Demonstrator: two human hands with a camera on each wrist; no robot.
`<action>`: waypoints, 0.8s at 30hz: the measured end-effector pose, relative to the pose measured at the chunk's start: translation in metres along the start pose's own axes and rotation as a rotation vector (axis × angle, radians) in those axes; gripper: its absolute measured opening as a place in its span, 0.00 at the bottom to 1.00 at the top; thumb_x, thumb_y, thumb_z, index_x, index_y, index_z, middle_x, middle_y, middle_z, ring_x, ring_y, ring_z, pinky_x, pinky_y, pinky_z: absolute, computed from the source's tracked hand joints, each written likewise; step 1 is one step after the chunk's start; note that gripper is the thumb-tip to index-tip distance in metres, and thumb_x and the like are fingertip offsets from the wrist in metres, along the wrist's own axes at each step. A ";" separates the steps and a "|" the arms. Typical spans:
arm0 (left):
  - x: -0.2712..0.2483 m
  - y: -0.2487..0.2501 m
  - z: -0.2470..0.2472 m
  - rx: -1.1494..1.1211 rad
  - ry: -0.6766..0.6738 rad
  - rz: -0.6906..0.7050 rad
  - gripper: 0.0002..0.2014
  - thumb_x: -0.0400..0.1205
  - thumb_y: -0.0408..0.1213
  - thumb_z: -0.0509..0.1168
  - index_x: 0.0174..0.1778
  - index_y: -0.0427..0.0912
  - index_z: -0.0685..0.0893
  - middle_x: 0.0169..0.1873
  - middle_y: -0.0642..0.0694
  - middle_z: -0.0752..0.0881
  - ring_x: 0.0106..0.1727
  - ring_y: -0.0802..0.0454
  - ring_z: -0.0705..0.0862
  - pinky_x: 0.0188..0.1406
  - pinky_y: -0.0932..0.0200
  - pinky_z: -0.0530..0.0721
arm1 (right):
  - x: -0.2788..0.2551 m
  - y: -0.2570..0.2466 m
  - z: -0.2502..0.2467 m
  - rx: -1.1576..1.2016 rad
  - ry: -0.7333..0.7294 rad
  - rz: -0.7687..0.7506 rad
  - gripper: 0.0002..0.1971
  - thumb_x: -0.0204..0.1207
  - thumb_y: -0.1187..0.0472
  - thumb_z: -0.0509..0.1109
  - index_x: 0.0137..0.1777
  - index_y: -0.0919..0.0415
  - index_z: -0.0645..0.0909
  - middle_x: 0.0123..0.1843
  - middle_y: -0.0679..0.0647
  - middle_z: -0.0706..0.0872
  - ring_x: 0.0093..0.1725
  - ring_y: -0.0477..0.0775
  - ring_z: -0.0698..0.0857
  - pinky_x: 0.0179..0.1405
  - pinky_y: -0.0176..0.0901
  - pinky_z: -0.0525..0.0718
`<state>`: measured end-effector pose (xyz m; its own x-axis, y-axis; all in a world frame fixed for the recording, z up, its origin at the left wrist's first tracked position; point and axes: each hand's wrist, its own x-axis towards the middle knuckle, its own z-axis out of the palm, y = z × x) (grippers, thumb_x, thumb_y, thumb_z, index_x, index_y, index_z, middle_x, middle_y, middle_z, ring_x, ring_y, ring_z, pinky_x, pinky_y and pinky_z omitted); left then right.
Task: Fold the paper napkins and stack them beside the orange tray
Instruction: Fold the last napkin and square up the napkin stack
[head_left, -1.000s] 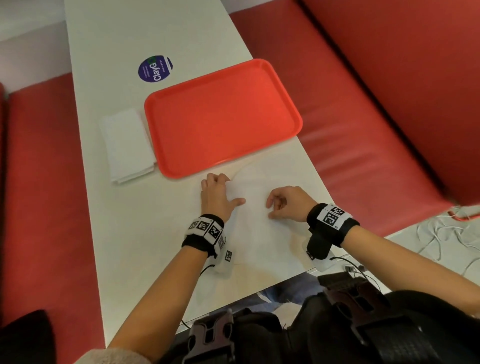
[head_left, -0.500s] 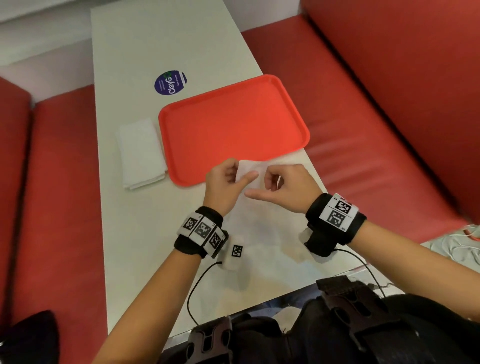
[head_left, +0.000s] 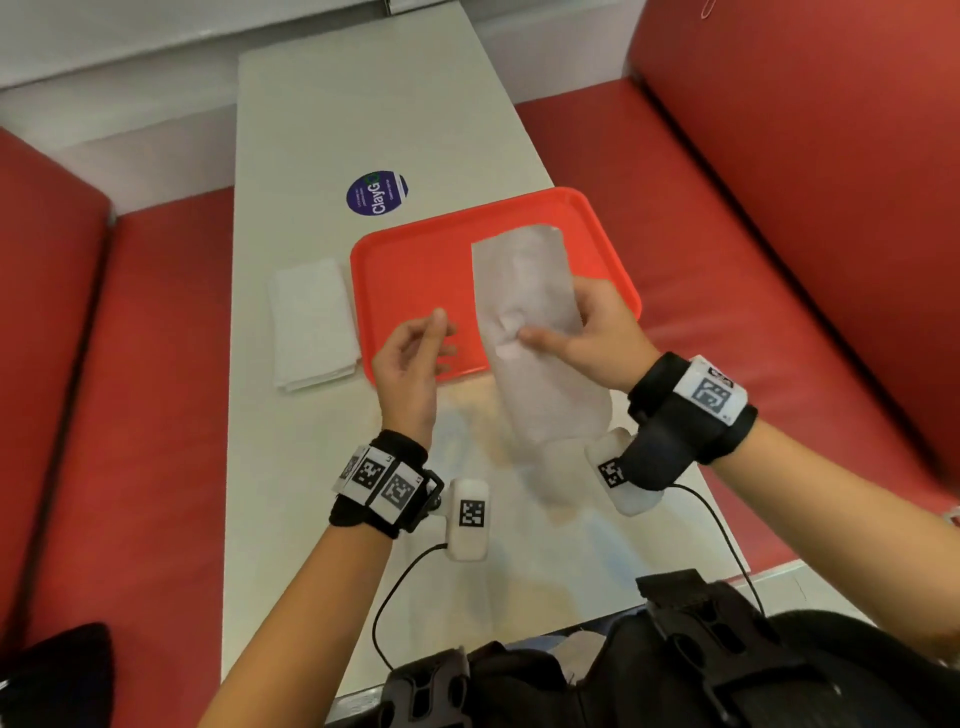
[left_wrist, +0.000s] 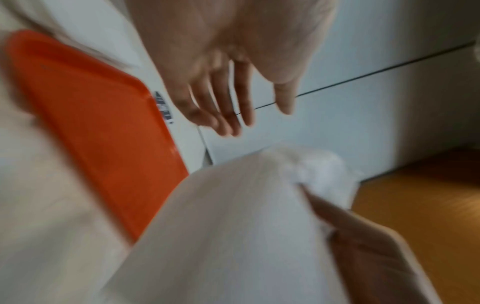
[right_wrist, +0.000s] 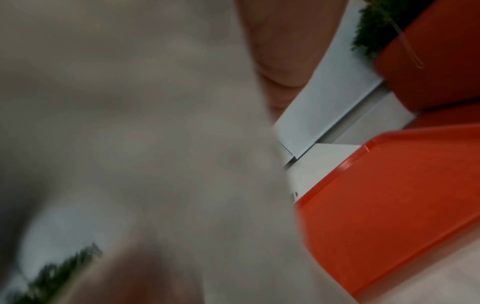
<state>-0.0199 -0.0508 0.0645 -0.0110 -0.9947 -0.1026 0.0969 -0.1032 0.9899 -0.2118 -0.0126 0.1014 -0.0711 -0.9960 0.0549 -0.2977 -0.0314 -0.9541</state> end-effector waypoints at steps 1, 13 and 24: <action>-0.001 -0.006 -0.003 0.009 0.032 -0.052 0.18 0.80 0.51 0.70 0.51 0.38 0.86 0.47 0.47 0.90 0.45 0.54 0.85 0.44 0.54 0.80 | 0.000 -0.005 -0.005 0.099 0.004 -0.008 0.14 0.71 0.67 0.78 0.56 0.62 0.83 0.50 0.49 0.89 0.47 0.43 0.89 0.48 0.39 0.86; -0.004 -0.019 0.003 -0.101 -0.134 -0.172 0.16 0.71 0.32 0.79 0.54 0.44 0.87 0.51 0.47 0.92 0.56 0.48 0.90 0.57 0.51 0.87 | 0.005 0.026 -0.030 0.184 0.135 0.147 0.19 0.65 0.68 0.82 0.56 0.71 0.85 0.55 0.60 0.91 0.53 0.57 0.91 0.54 0.54 0.89; -0.010 -0.017 -0.009 0.107 -0.237 -0.056 0.10 0.75 0.28 0.76 0.49 0.43 0.88 0.46 0.51 0.93 0.50 0.53 0.91 0.48 0.58 0.87 | 0.008 0.055 -0.006 0.038 0.141 0.248 0.07 0.71 0.60 0.80 0.47 0.52 0.90 0.44 0.48 0.93 0.44 0.49 0.92 0.49 0.53 0.91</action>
<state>-0.0122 -0.0387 0.0476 -0.2477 -0.9581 -0.1438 -0.0159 -0.1444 0.9894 -0.2349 -0.0213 0.0507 -0.2697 -0.9521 -0.1439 -0.2187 0.2061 -0.9538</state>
